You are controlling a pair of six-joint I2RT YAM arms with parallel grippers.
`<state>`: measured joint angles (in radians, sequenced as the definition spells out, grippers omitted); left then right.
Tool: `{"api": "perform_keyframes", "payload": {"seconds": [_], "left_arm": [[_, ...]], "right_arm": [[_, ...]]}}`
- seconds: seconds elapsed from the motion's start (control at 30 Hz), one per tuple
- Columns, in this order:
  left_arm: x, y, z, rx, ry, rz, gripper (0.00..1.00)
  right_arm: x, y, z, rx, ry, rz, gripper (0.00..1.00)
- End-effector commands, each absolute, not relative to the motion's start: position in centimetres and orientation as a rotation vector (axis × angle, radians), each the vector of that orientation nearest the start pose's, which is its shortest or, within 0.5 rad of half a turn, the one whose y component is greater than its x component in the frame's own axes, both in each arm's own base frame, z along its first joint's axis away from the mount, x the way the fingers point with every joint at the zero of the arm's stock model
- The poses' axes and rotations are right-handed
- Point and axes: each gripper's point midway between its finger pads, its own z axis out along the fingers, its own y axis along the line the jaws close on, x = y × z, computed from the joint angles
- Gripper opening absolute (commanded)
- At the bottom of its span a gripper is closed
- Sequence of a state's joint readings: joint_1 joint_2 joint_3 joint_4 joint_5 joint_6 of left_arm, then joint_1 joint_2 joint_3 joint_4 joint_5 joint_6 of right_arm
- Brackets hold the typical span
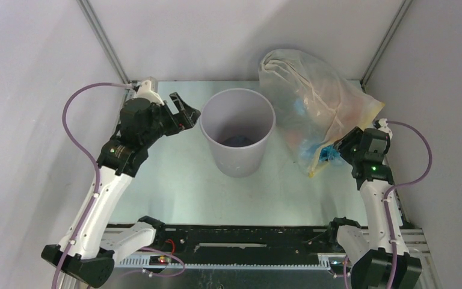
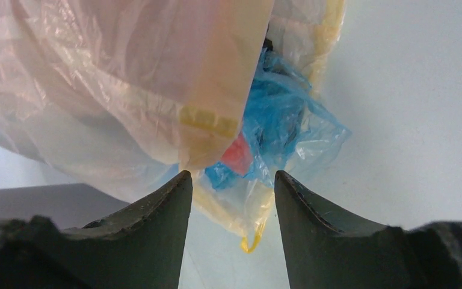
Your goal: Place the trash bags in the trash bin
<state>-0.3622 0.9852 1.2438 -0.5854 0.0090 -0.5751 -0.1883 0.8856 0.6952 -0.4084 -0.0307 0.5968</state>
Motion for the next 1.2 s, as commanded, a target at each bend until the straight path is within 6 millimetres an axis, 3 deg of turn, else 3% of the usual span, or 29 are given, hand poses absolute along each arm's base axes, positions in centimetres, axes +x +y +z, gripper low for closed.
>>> {"api": "perform_keyframes", "payload": {"seconds": [0.0, 0.27, 0.43, 0.8, 0.97, 1.03, 1.07, 1.17], "left_arm": [[29.2, -14.4, 34.8, -0.155, 1.936, -0.687, 0.94], [30.1, -16.4, 33.8, -0.088, 1.959, -0.77, 0.9], [30.8, -17.2, 33.7, -0.064, 1.966, -0.797, 0.89], [31.7, -18.2, 32.8, -0.034, 1.992, -0.821, 0.86], [32.2, -18.1, 32.4, -0.028, 2.001, -0.802, 0.86], [32.3, -18.2, 32.4, -0.027, 2.002, -0.802, 0.86], [32.3, -18.2, 32.4, -0.028, 2.002, -0.802, 0.86], [32.4, -18.2, 32.3, -0.032, 2.007, -0.805, 0.86]], "right_arm": [[30.7, -4.0, 17.8, 0.829, 1.925, 0.251, 0.56], [31.2, -3.5, 15.7, 0.852, 1.944, 0.311, 0.56], [32.0, -3.6, 15.5, 0.856, 1.937, 0.322, 0.53], [32.9, -2.7, 17.9, 0.74, 1.916, 0.354, 0.25], [32.0, -3.6, 18.0, 0.78, 1.928, 0.277, 0.28], [31.5, -4.2, 17.9, 0.801, 1.928, 0.242, 0.47], [31.2, -4.4, 17.9, 0.808, 1.928, 0.228, 0.52], [30.2, -5.5, 17.9, 0.839, 1.921, 0.155, 0.48]]}}
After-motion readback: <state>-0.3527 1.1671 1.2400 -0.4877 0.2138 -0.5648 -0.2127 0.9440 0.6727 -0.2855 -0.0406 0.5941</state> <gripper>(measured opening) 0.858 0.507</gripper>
